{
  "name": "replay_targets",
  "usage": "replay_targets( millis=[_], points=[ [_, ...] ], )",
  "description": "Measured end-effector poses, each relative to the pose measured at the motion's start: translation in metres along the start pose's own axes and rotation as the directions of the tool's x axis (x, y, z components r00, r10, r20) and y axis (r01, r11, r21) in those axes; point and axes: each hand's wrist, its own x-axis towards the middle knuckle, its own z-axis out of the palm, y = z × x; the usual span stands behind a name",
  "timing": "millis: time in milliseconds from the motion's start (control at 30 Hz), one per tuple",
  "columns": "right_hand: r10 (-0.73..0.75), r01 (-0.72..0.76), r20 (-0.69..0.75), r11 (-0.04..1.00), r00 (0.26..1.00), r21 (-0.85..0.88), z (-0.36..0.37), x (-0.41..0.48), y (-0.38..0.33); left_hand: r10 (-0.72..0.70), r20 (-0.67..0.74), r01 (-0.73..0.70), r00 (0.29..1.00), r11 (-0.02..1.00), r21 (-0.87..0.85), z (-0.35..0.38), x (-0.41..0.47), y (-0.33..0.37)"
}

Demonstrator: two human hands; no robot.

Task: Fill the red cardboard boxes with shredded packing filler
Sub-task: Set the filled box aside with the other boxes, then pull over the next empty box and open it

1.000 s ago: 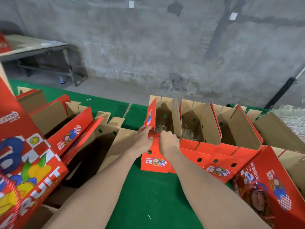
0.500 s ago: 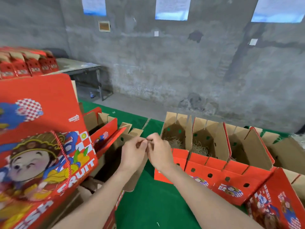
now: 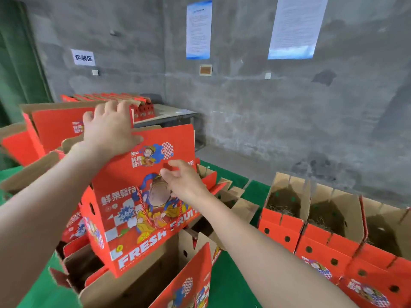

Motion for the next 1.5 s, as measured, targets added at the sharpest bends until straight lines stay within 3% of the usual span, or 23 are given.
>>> replay_targets(
  millis=[67, 100, 167, 233, 300, 367, 467, 633, 767, 833, 900, 967, 1067, 1133, 1200, 1267, 1300, 1333, 1367, 1433, 1467, 1500],
  points=[
    [0.18, -0.19, 0.071, 0.968, 0.981, 0.164, 0.003, -0.002, -0.007, -0.06, 0.346, 0.052, 0.936, 0.998, 0.03, -0.02, 0.005, -0.013],
    [0.259, -0.283, 0.124, 0.928, 0.958, 0.244, 0.002, -0.006, -0.009, -0.008, 0.401, -0.001, 0.916, 1.0, 0.021, -0.025, 0.001, -0.013],
    [0.343, -0.405, 0.217, 0.811, 0.914, 0.422, -0.008, -0.014, -0.012, 0.106, 0.294, -0.134, 0.95, 0.988, 0.078, -0.028, -0.013, 0.0],
    [0.328, -0.424, 0.272, 0.626, 0.905, 0.654, -0.029, -0.02, -0.022, 0.224, 0.068, -0.234, 0.972, 0.933, 0.272, -0.032, -0.034, 0.024],
    [0.283, -0.335, 0.227, 0.427, 0.932, 0.84, -0.06, -0.025, -0.034, 0.366, -0.058, -0.319, 0.929, 0.87, 0.375, -0.043, -0.052, 0.049],
    [0.297, -0.228, 0.12, 0.362, 0.947, 0.904, -0.102, -0.037, -0.046, 0.481, -0.126, -0.408, 0.867, 0.833, 0.372, -0.061, -0.065, 0.069],
    [0.4, -0.139, -0.055, 0.442, 0.915, 0.886, -0.168, -0.073, -0.053, 0.603, -0.206, -0.548, 0.771, 0.793, 0.267, -0.079, -0.083, 0.096],
    [0.5, -0.078, -0.236, 0.529, 0.833, 0.845, -0.275, -0.18, -0.031, 0.767, -0.31, -0.781, 0.563, 0.615, 0.103, -0.084, -0.126, 0.144],
    [0.596, -0.277, -0.283, 0.675, 0.751, 0.684, -0.312, -0.272, 0.005, 0.882, -0.401, -0.952, 0.249, 0.298, 0.064, -0.07, -0.174, 0.177],
    [0.659, -0.458, -0.373, 0.736, 0.653, 0.498, -0.3, -0.304, 0.028, 0.913, -0.374, -0.98, 0.162, 0.194, 0.049, -0.055, -0.199, 0.191],
    [0.673, -0.597, -0.431, 0.736, 0.601, 0.319, -0.277, -0.33, 0.055, 0.943, -0.313, -0.994, 0.113, 0.11, -0.028, -0.034, -0.224, 0.199],
    [0.692, -0.631, -0.458, 0.712, 0.557, 0.308, -0.255, -0.359, 0.085, 0.983, -0.167, -0.989, 0.073, 0.051, -0.137, -0.011, -0.25, 0.202],
    [0.701, -0.641, -0.492, 0.697, 0.516, 0.321, -0.222, -0.406, 0.115, 0.942, 0.336, -0.982, -0.019, 0.045, -0.182, 0.014, -0.289, 0.197],
    [0.696, -0.681, -0.496, 0.687, 0.519, 0.252, -0.206, -0.435, 0.133, 0.851, 0.512, -0.975, -0.117, 0.001, -0.223, 0.025, -0.318, 0.196],
    [0.749, -0.772, -0.433, 0.614, 0.502, 0.166, -0.194, -0.461, 0.145, 0.768, 0.617, -0.954, -0.169, 0.031, -0.299, 0.041, -0.347, 0.197],
    [0.8, -0.866, -0.35, 0.494, 0.486, -0.073, -0.189, -0.482, 0.155, 0.704, 0.674, -0.864, -0.224, 0.177, -0.472, 0.05, -0.367, 0.202],
    [0.81, -0.874, -0.328, 0.447, 0.486, -0.189, -0.188, -0.49, 0.159, 0.727, 0.644, -0.768, -0.24, 0.264, -0.584, 0.053, -0.373, 0.207],
    [0.805, -0.86, -0.319, 0.418, 0.5, -0.294, -0.186, -0.495, 0.161, 0.775, 0.596, -0.671, -0.209, 0.329, -0.664, 0.054, -0.376, 0.213],
    [0.782, -0.826, -0.316, 0.409, 0.537, -0.388, -0.183, -0.5, 0.165, 0.839, 0.53, -0.608, -0.121, 0.36, -0.708, 0.056, -0.378, 0.221],
    [0.723, -0.794, -0.376, 0.396, 0.579, -0.461, -0.175, -0.506, 0.176, 0.924, 0.352, -0.609, 0.149, 0.367, -0.704, 0.066, -0.38, 0.24],
    [0.69, -0.796, -0.425, 0.39, 0.585, -0.463, -0.171, -0.506, 0.179, 0.921, 0.301, -0.645, 0.246, 0.388, -0.658, 0.07, -0.381, 0.251],
    [0.661, -0.79, -0.455, 0.384, 0.596, -0.478, -0.17, -0.507, 0.18, 0.906, 0.301, -0.695, 0.298, 0.423, -0.582, 0.073, -0.382, 0.261]
  ],
)
